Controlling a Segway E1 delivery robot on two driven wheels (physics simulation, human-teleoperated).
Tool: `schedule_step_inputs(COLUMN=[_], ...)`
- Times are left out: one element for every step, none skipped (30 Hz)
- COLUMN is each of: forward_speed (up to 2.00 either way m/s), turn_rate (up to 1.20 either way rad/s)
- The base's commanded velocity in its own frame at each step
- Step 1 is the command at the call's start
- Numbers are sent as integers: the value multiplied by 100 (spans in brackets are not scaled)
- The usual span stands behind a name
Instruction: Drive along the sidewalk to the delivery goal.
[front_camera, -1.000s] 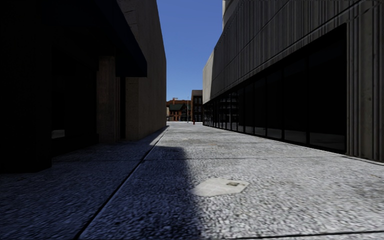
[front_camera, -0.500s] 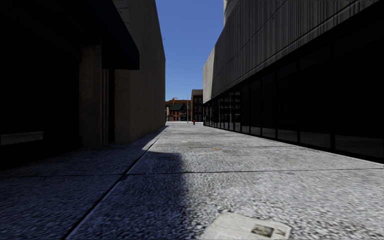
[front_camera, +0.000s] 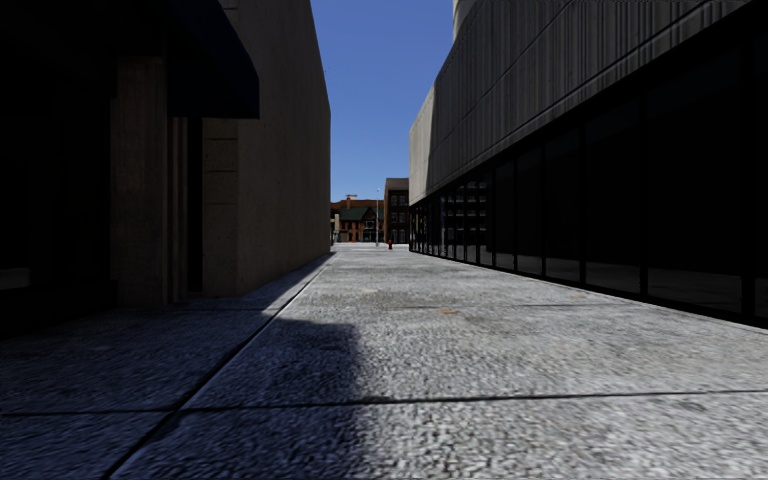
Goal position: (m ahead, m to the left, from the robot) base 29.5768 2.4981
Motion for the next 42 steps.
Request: schedule_step_inputs(forward_speed=[200,200,200,200,200,200,200,200,200,200,200,200,200,200,200,200,200,200,200,200,200,200,200,200,200,200,200,200,200,200,200,200,200,200,200,200,200,200,200,200,200,200], turn_rate=[0,0,0,0,0,0,0,0,0,0,0,0,0,3,7,7,7,11,15,18,19,19,19,19,19,19,19,19,19,19,19,19,19,19,19,19,17,13,13,13,13,13])
